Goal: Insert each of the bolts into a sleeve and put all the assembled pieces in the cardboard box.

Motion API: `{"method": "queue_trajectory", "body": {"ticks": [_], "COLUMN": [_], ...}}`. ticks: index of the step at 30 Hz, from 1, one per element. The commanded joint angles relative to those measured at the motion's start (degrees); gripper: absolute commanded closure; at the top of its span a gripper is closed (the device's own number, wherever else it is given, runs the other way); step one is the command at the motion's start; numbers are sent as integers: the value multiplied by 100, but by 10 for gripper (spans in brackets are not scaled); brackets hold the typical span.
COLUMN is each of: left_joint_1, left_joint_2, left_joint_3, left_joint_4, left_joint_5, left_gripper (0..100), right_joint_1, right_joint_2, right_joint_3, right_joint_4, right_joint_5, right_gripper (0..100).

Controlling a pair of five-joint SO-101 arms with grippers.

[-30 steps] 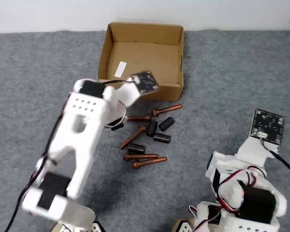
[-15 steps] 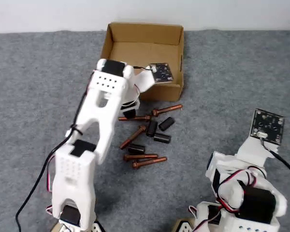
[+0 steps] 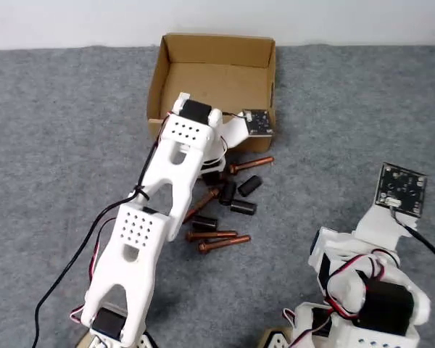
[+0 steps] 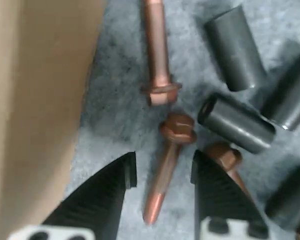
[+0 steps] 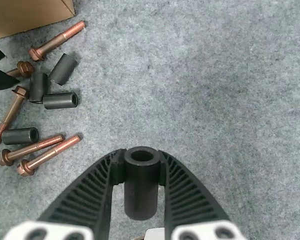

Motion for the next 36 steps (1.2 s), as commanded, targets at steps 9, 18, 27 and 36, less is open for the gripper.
{"method": "queue_trajectory", "body": {"ticks": [9,18,27,36], "left_joint_1": [141,193,193,211], "left_joint_2": [202,-457,-3464,-7552], "left_joint_3": [-347,-497,1279,4919], "left_joint_4": [105,299,290,273], "left_joint_5": [-35,413,2602,3358], "left_gripper": [997,994,994,995], "right_joint_1": [48,13,40,31], "right_joint_2": [31,22,22,22], "right_joint_3": [-18,-97,-774,-800], "right_joint_4": [66,75,84,75], "right_joint_5": [79,88,765,721], "right_gripper": [991,991,991,991]}}
